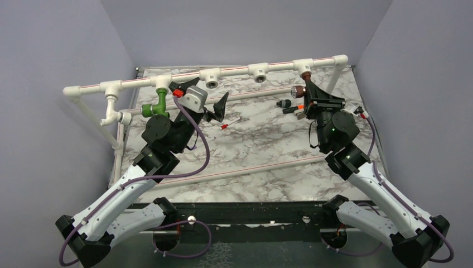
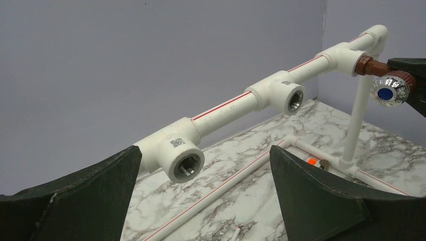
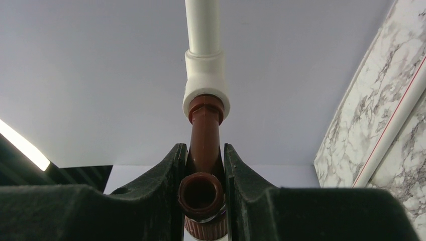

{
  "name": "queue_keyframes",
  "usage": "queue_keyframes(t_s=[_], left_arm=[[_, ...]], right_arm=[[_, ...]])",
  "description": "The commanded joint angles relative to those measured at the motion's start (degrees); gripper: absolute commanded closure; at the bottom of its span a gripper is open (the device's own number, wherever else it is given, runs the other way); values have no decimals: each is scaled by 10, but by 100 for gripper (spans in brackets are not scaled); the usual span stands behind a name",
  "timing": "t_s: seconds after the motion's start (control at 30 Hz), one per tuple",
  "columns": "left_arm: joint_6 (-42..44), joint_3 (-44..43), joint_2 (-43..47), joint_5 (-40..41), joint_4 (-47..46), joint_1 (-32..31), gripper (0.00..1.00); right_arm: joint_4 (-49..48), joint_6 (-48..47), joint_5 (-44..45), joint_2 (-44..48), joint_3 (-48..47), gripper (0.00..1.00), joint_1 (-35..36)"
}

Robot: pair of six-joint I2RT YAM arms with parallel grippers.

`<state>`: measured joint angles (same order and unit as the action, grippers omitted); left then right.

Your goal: Install the water faucets

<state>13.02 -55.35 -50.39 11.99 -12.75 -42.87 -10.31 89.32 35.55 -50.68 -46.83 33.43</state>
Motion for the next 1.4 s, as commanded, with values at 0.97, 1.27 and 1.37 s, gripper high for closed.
queue_keyframes(t_s=[0.97, 1.27, 1.37], left_arm=[[2, 4, 0, -7, -9, -4, 1], [3, 4, -3, -6, -7, -5, 1], [3, 3, -2, -6, -8, -5, 1]], right_arm=[[283, -151, 31, 120, -77, 23, 7], [287, -394, 27, 157, -94, 22, 7], [259, -534, 14, 159, -100, 21, 7]])
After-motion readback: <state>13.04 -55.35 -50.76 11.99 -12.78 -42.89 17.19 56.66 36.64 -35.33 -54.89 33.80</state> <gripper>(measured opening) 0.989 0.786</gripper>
